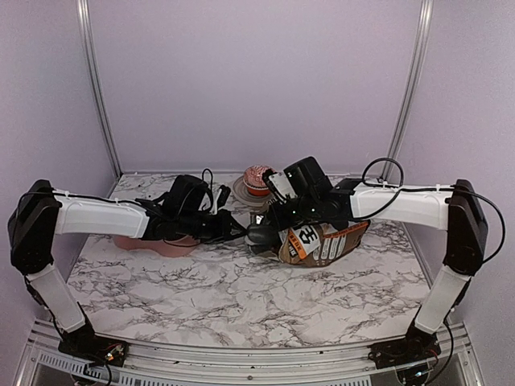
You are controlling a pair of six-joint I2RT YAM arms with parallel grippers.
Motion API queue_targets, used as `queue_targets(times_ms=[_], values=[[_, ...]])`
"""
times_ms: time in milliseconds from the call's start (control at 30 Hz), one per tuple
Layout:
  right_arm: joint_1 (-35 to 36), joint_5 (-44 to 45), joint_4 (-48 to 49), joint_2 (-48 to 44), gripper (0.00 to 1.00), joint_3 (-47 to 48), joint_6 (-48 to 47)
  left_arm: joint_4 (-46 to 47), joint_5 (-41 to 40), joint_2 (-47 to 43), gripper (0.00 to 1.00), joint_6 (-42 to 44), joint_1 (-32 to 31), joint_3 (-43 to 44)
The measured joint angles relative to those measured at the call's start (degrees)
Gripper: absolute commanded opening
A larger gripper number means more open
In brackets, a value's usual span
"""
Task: Serve the pet food
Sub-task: Insert the spatula into the pet food bag.
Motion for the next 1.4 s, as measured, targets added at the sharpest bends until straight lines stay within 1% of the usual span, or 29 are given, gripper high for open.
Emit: queue_targets(times_ms=[233, 533, 700, 933, 1067, 1233, 1400], values=[[-0.7, -1.6, 0.8, -0.2, 0.0, -0.7, -0.2, -4.6, -4.2, 0.8, 0.0, 1.9, -1.5, 3.2], [-1.0, -2.7, 1.2, -0.2, 0.0, -0.9, -0.2, -11.8, -14.8, 3.8, 0.0, 5.1, -5.9, 8.2], [-1.0, -3.8, 1.7, 0.9, 0.0, -0.9, 0.0, -13.6, -19.2, 4.7, 0.0, 5.3, -7.2, 8.5], [-0.2, -5.7, 3.1, 4.0, 0.0, 0.2, 0.6, -15.0, -23.6, 4.6, 0.0, 6.6, -7.4, 8.5], [1.4, -4.8, 2.9, 6.3, 0.0, 2.3, 1.0, -15.0, -26.3, 2.9, 0.0, 7.0, -7.4, 6.4], [4.1, -3.8, 1.4, 9.2, 0.0, 5.7, 1.8, -14.7, -28.8, -4.0, 0.0, 7.5, -7.3, -1.1], [6.5, -4.0, -0.5, 12.6, 0.0, 10.8, 2.2, -14.4, -29.4, -9.6, 0.0, 8.2, -6.7, -7.1]])
